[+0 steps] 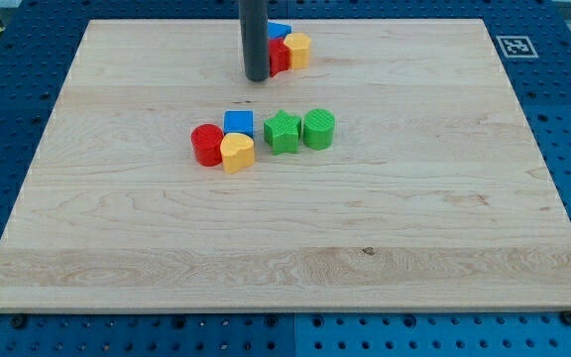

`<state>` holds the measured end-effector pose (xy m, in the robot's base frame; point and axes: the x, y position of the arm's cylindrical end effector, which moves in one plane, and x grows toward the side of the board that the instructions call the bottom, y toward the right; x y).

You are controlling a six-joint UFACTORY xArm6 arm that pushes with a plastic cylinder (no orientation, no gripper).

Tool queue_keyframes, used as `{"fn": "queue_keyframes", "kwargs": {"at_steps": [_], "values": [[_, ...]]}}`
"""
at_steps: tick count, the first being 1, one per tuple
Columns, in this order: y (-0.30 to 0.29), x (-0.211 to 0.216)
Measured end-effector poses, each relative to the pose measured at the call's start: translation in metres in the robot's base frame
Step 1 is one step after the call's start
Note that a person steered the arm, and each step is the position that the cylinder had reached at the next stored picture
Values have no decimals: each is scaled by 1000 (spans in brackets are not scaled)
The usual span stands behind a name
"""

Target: Move the green circle towards the yellow hexagon

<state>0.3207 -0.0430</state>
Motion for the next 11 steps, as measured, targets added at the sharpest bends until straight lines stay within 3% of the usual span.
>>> {"fn": "queue_keyframes", "kwargs": {"at_steps": [3, 6, 8, 10, 11], "values": [[7, 49], [73, 60], [162, 76], [182, 152], [175, 170]]}}
